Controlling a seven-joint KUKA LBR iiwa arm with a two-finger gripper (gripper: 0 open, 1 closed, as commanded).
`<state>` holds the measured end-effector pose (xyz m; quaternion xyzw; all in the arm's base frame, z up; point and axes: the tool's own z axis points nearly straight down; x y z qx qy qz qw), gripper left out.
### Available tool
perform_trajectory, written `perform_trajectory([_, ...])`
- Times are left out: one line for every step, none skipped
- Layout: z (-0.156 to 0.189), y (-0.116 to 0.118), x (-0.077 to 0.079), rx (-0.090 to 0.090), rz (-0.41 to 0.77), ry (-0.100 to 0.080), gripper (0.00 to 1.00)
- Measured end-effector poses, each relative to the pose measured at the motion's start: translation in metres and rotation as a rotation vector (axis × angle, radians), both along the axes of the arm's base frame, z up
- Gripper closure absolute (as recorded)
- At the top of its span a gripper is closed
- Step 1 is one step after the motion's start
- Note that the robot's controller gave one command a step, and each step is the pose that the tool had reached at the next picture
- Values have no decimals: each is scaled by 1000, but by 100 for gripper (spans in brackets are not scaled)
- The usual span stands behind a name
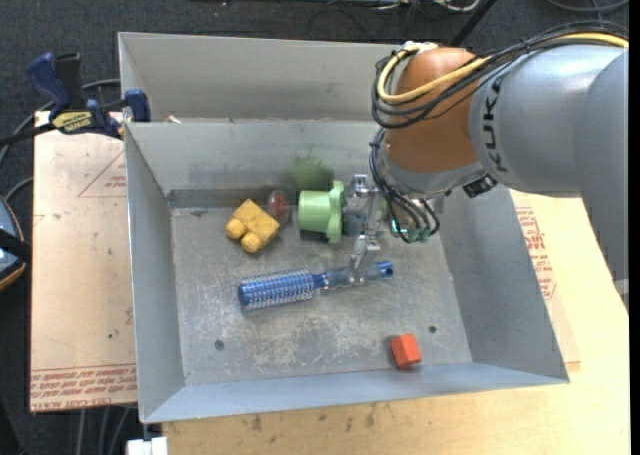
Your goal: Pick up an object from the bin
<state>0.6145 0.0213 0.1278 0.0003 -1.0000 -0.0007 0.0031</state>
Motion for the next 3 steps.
perform_trajectory([-53, -7, -49, 2, -77, -22, 0])
perform_trajectory([-51, -6, -49, 2, -75, -18, 100])
perform_trajectory([132, -18, -46, -1, 42, -16, 100])
